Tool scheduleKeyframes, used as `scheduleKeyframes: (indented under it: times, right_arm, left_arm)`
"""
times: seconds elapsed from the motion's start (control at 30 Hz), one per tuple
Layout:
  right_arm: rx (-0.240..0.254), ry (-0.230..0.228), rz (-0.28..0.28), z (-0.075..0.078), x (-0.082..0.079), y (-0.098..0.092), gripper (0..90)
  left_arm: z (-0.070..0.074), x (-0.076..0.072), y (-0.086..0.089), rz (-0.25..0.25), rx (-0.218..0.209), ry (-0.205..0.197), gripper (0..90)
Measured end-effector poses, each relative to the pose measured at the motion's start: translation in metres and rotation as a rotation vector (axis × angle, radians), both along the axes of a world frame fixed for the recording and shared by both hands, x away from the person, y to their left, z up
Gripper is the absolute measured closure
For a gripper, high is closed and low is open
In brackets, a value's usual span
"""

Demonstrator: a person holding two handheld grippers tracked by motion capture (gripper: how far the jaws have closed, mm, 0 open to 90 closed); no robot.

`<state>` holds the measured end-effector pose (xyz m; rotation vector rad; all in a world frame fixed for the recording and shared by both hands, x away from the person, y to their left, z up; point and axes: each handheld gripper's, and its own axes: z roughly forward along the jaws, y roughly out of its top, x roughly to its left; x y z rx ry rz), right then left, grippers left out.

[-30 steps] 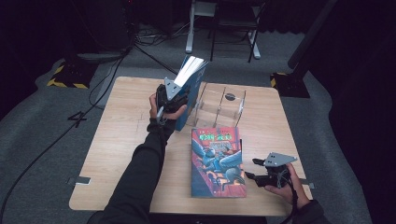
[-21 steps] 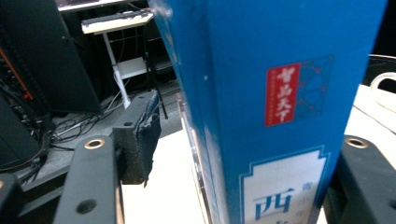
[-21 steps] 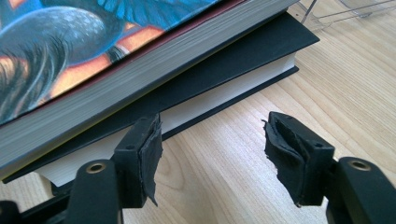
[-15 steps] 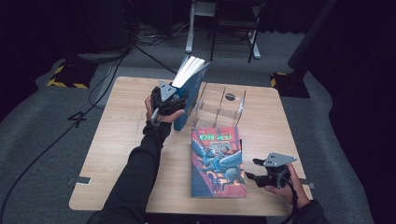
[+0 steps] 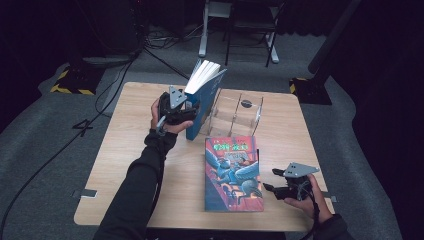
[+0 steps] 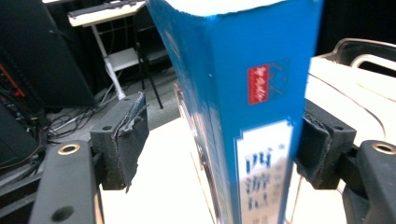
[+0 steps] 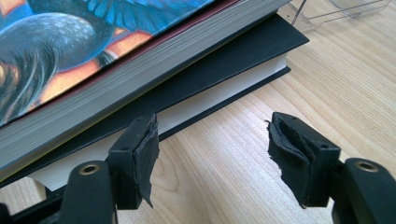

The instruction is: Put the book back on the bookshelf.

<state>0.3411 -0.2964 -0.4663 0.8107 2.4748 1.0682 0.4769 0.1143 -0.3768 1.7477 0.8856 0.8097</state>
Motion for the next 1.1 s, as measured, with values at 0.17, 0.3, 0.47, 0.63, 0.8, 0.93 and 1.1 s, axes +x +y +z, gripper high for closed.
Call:
scheduleKeyframes:
  times: [0.17, 0.3, 0.47, 0.63, 0.8, 0.93, 1.1]
  right_arm:
    - [0.002, 0.000, -0.004, 0.000, 0.000, 0.001, 33.9]
    - [0.002, 0.002, -0.003, 0.000, 0.000, 0.001, 33.4]
    - [0.003, 0.002, -0.007, 0.001, 0.000, 0.001, 32.7]
    - [0.006, 0.003, -0.008, 0.001, 0.000, 0.000, 32.7]
    - [0.002, 0.007, 0.001, 0.000, 0.000, 0.002, 32.7]
    - [-0.007, 0.009, 0.009, 0.000, -0.001, 0.003, 32.7]
    - [-0.006, 0.007, 0.015, 0.001, -0.002, 0.004, 32.7]
  left_arm:
    - [0.001, -0.008, 0.009, -0.015, 0.006, 0.016, 25.4]
    - [0.002, -0.016, 0.014, -0.029, 0.008, 0.022, 24.9]
    - [0.002, -0.027, 0.016, -0.058, 0.048, 0.025, 24.2]
    - [-0.003, -0.041, 0.016, -0.116, 0.083, 0.060, 23.1]
    - [-0.007, -0.055, 0.015, -0.154, 0.122, 0.074, 22.6]
    - [-0.010, -0.065, 0.015, -0.191, 0.131, 0.085, 22.4]
    - [-0.020, -0.081, 0.011, -0.240, 0.163, 0.110, 22.4]
